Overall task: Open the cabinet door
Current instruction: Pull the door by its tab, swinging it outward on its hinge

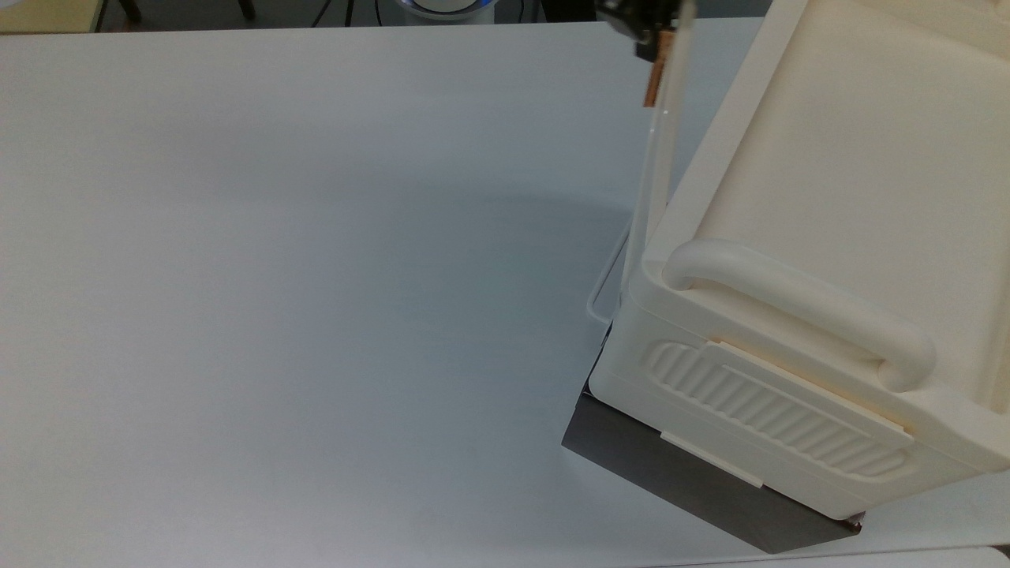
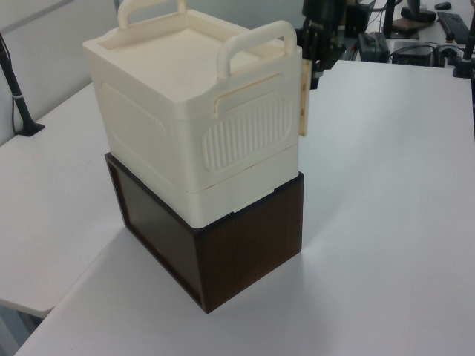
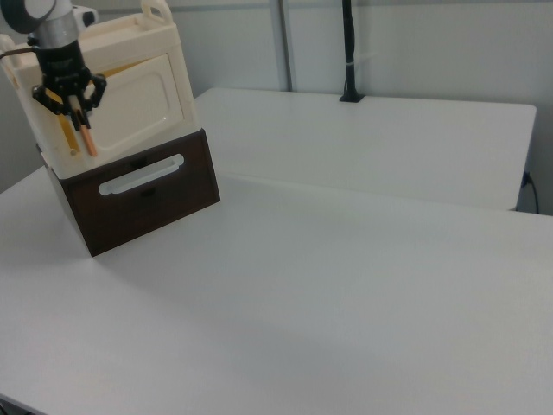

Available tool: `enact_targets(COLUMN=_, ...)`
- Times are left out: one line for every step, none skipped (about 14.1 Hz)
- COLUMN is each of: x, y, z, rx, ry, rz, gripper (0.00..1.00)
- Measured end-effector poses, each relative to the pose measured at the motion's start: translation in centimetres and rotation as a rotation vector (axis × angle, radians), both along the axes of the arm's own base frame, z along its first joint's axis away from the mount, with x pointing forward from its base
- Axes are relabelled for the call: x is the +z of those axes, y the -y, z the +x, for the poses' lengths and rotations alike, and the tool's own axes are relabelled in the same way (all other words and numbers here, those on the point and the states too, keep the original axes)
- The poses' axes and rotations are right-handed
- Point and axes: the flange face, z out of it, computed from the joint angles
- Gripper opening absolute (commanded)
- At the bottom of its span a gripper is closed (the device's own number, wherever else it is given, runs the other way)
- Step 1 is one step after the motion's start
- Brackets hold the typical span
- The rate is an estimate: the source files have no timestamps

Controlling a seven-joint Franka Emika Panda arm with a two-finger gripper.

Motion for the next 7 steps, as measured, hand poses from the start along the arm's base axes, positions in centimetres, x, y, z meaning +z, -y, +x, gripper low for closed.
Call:
enact_targets(x=-0.1, y=2.1, z=0.3, rx=-0.042, ry=-0.026, rz=-0.01, gripper=0.68)
enact_targets(x=-0.3, y=4.6, z=0.7, rx=-0.084, ry=-0.052, rz=-0.02, gripper=0.8)
enact_targets(x=-0.4, y=7.5, z=1.1, rx=-0.131, ry=-0.078, rz=-0.029, gripper=0.87)
enact_targets(x=-0.3, y=11.9, z=1.4, rx=-0.205, ry=-0.101, rz=-0.037, gripper=0.87)
enact_targets(x=0.1, y=14.6, z=1.4, rx=-0.252, ry=-0.101, rz=-0.039, gripper=0.87)
enact_targets(x=0.8, y=17.2, z=1.2, rx=-0.297, ry=-0.091, rz=-0.038, gripper=0.87)
enact_targets(x=1.8, y=19.5, z=0.8, rx=-0.339, ry=-0.075, rz=-0.036, gripper=0.87)
